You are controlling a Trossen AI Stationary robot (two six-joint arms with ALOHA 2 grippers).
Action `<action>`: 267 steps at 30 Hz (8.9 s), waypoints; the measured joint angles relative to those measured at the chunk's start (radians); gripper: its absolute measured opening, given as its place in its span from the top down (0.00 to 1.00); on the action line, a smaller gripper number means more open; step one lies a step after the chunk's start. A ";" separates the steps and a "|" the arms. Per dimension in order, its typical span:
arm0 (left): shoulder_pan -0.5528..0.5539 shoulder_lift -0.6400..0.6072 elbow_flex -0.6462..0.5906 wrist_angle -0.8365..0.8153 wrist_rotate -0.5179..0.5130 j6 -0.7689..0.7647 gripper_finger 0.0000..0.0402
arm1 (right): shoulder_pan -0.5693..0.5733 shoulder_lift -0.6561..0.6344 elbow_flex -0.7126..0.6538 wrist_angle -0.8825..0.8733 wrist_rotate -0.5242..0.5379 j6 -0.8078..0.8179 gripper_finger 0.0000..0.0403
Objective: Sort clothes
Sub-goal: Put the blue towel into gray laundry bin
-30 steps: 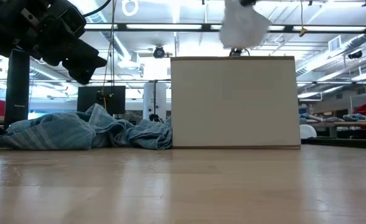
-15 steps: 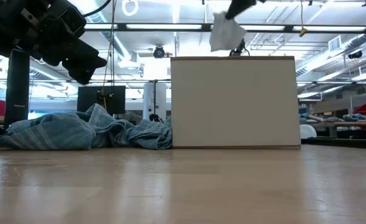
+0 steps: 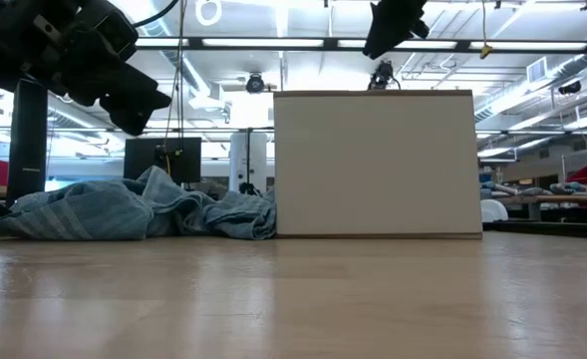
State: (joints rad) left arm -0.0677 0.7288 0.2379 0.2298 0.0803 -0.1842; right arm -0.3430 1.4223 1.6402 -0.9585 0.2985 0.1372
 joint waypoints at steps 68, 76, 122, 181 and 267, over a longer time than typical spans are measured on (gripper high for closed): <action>0.389 0.212 0.456 -0.590 -0.338 0.002 0.48 | 0.687 -0.362 -1.022 0.708 0.302 0.419 0.57; 0.457 0.355 0.455 -0.614 -0.553 -0.059 0.25 | 0.658 -0.362 -1.022 0.740 0.287 0.336 0.58; 0.612 0.460 1.028 -1.245 -0.274 -0.191 0.99 | 0.638 -0.362 -1.022 0.726 0.230 0.316 0.59; 0.500 1.194 2.078 -0.893 -0.103 0.071 0.99 | 0.627 -0.369 -1.377 1.210 0.051 0.429 0.59; 0.643 0.918 1.232 -0.782 0.031 -0.073 0.65 | 0.642 -0.371 -1.376 1.235 -0.029 0.499 0.59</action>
State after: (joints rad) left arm 0.5755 1.6472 1.4701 -0.5521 0.1115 -0.2572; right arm 0.2992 1.0512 0.2642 0.2762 0.2699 0.6362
